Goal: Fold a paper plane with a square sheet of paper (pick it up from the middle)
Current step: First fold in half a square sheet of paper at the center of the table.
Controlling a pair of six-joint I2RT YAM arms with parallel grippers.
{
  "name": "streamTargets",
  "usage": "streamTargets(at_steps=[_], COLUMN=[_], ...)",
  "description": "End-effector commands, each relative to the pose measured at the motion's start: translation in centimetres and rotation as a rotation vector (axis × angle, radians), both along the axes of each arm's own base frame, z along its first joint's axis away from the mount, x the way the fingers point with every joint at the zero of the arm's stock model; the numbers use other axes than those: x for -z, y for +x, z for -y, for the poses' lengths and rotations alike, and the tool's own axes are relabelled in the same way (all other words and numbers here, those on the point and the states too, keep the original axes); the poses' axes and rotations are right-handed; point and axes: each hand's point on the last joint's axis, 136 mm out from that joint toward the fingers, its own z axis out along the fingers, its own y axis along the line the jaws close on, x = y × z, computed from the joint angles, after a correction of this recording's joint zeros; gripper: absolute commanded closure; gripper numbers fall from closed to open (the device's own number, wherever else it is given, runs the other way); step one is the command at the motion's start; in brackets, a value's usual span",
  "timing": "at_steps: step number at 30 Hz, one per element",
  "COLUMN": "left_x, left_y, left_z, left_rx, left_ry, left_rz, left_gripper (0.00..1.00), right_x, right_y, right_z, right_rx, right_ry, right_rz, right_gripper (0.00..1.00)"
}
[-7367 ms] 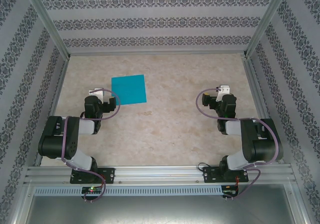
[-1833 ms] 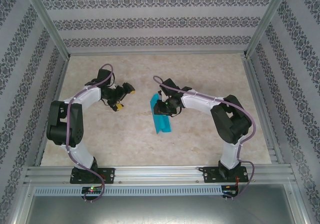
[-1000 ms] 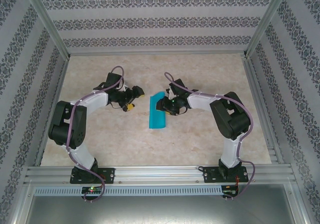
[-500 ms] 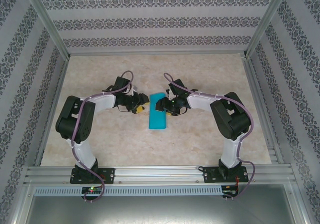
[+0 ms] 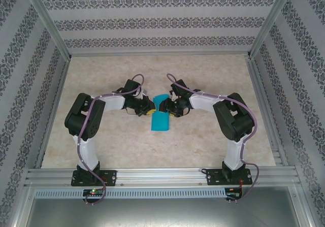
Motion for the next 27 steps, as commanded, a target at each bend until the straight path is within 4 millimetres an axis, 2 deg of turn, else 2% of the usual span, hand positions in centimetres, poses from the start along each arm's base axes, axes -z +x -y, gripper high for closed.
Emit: streamTargets(at_steps=[1,6,12,15,20,27], left_x=[-0.1,1.7,3.3,3.7,3.7,3.6], left_y=[0.5,-0.2,-1.0,-1.3,-1.3,-1.3], left_z=[1.2,0.6,-0.5,-0.8,-1.0,-0.9], left_rx=[0.027,0.034,0.037,0.041,0.043,0.046], left_ry=[-0.005,0.063,0.147,0.174,0.183,0.186], left_rz=[0.018,-0.029,-0.073,-0.087,-0.090,-0.090], left_gripper=[0.90,0.98,1.00,1.00,1.00,1.00], right_x=[2.1,1.6,-1.0,-1.9,-1.1,0.1], right_y=[-0.7,-0.6,0.0,0.3,0.0,-0.2], right_z=[0.6,0.3,-0.2,0.4,1.8,1.3], right_rx=[0.017,0.019,0.013,0.011,0.006,-0.019], right_ry=[-0.074,-0.055,0.005,-0.003,-0.055,-0.041], right_rz=[-0.051,-0.045,-0.009,0.010,-0.016,-0.056], right_gripper=[0.44,0.44,0.42,0.40,0.41,0.48])
